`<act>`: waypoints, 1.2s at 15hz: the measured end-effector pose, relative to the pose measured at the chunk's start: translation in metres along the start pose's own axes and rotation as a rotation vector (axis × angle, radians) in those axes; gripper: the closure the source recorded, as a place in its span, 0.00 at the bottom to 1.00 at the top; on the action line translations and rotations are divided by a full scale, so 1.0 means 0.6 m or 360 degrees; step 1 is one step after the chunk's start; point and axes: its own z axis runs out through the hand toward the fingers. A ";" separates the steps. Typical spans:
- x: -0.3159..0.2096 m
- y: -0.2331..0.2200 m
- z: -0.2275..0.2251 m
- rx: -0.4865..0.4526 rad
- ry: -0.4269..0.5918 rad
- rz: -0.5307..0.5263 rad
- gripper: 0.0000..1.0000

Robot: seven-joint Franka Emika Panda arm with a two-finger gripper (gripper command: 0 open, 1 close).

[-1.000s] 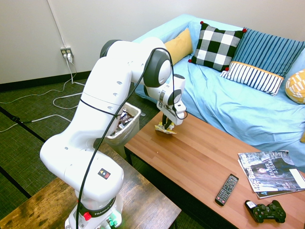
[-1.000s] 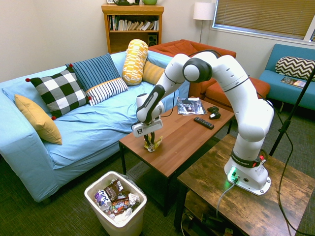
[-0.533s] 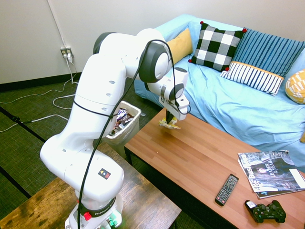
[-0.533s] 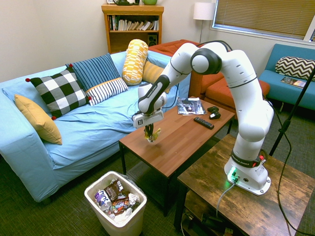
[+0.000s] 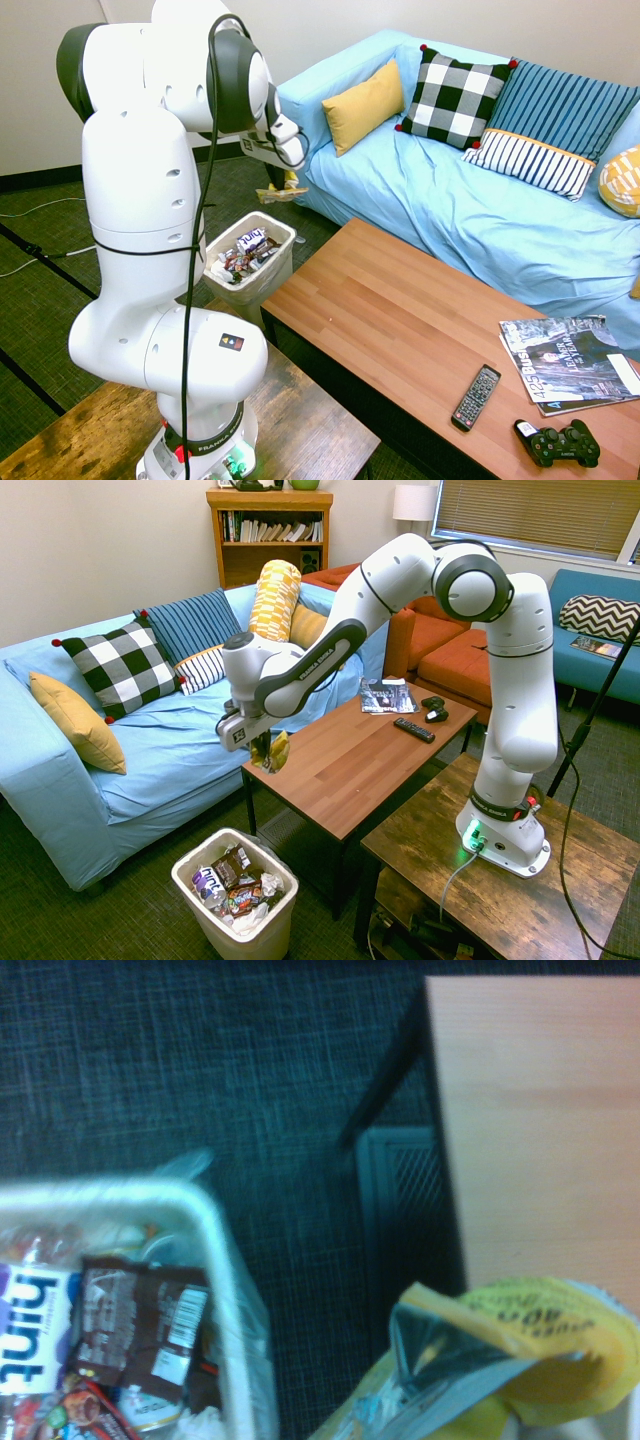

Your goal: Throw the chip bag in the trash bin

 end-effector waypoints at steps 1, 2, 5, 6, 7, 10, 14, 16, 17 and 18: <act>-0.050 -0.026 0.011 -0.0026 0.0017 -0.0053 1.00; -0.097 -0.052 0.032 -0.0051 0.0031 -0.0099 1.00; -0.194 -0.110 0.117 -0.0150 0.0054 -0.0201 1.00; -0.212 -0.121 0.151 -0.0198 0.0055 -0.0225 0.00; -0.225 -0.130 0.186 -0.0252 0.0048 -0.0248 0.00; -0.229 -0.161 0.226 -0.0310 -0.0022 -0.0303 0.00; -0.219 -0.186 0.204 -0.0295 -0.0069 -0.0296 0.00; -0.214 -0.190 0.198 -0.0294 -0.0077 -0.0290 0.00; -0.211 -0.192 0.195 -0.0292 -0.0081 -0.0286 0.00; -0.208 -0.195 0.191 -0.0291 -0.0085 -0.0285 0.00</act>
